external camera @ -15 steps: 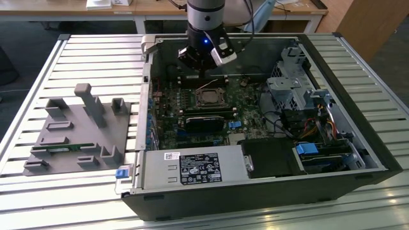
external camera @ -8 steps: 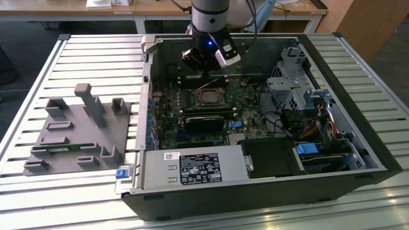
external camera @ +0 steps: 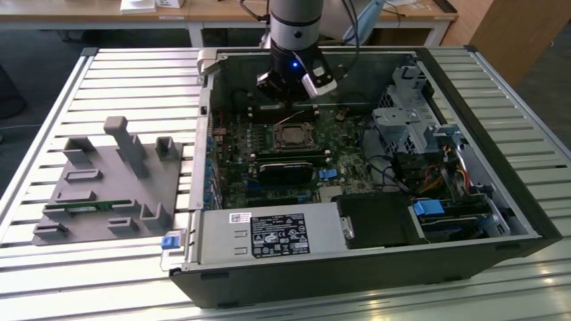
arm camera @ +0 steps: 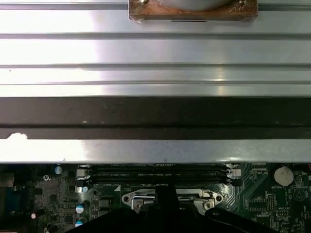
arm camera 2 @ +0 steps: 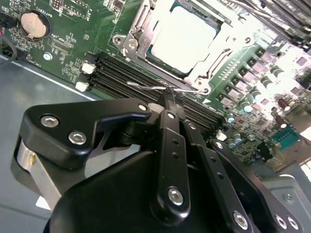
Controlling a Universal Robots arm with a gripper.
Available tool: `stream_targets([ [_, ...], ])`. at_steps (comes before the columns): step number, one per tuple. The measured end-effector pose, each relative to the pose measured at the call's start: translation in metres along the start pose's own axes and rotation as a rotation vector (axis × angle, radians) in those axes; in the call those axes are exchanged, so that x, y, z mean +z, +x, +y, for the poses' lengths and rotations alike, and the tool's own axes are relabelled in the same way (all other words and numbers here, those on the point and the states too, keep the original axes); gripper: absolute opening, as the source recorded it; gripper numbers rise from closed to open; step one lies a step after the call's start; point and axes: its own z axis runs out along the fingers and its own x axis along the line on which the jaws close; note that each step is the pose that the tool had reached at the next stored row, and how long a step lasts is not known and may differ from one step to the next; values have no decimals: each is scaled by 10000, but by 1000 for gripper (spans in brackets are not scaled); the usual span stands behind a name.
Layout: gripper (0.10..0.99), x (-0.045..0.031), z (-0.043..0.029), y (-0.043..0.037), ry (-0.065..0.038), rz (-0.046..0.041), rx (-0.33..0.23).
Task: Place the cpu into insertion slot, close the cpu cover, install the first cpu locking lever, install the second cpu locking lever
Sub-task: 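Install the first cpu locking lever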
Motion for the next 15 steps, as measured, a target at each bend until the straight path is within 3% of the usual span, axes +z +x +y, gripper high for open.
stream_targets([
  [15, 106, 86, 41, -100, 0, 1, -3],
])
